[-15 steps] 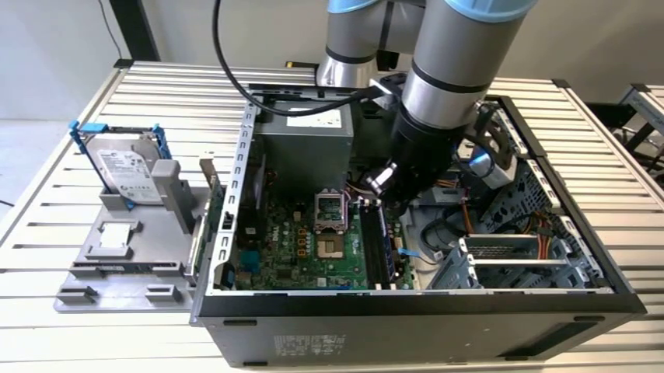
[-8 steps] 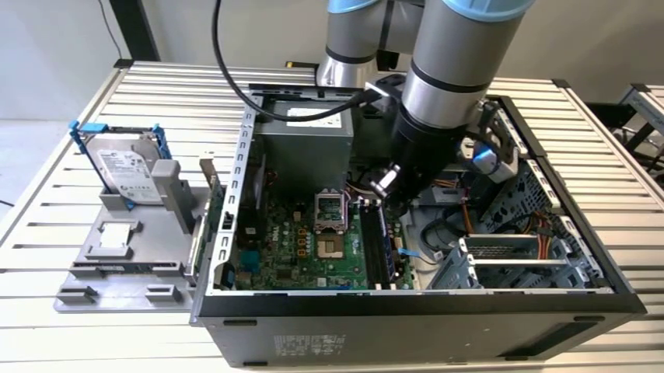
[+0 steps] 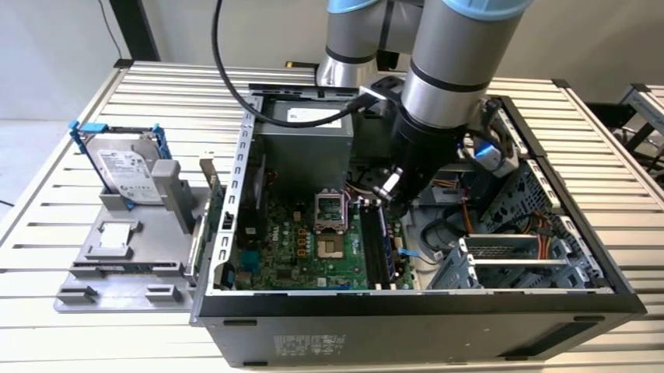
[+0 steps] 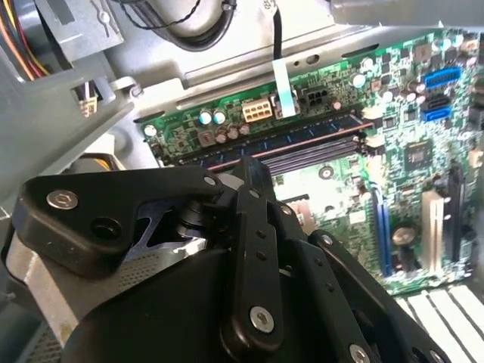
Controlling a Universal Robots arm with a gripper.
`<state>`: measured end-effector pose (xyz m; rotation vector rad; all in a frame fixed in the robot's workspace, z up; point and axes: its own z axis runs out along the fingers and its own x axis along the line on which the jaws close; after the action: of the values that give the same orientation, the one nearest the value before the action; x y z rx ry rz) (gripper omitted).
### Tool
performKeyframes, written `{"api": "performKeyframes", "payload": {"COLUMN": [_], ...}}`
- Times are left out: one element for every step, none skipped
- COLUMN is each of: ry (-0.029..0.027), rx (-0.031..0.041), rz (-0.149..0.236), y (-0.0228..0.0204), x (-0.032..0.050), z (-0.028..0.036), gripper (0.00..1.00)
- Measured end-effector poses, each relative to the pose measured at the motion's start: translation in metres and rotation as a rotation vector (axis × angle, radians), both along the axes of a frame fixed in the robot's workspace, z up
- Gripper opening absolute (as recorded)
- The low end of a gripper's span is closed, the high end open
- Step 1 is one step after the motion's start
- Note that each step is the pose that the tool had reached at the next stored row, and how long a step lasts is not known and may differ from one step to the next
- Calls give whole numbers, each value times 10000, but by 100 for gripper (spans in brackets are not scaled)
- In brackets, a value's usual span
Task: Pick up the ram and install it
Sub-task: 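Press down the ram until it locks into place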
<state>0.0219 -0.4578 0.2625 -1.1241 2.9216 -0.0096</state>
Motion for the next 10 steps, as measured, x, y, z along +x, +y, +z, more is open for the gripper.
{"api": "performKeyframes", "payload": {"ry": [9, 22, 34, 42, 46, 46, 46, 45, 45, 44], "rx": [-28, -47, -62, -73, -77, -76, -75, -74, -75, -77], "rz": [145, 293, 446, 607, 771, 920, 1045, 1168, 1298, 1441], "y": [0, 0, 1, 0, 0, 0, 0, 1, 0, 0], "x": [0, -1, -1, -1, -1, 0, -1, -4, -5, -6], "z": [-1, -3, -4, -5, -6, -10, -14, -22, -30, -39], "gripper": [0, 0, 0, 0, 0, 0, 0, 0, 0, 0]}}
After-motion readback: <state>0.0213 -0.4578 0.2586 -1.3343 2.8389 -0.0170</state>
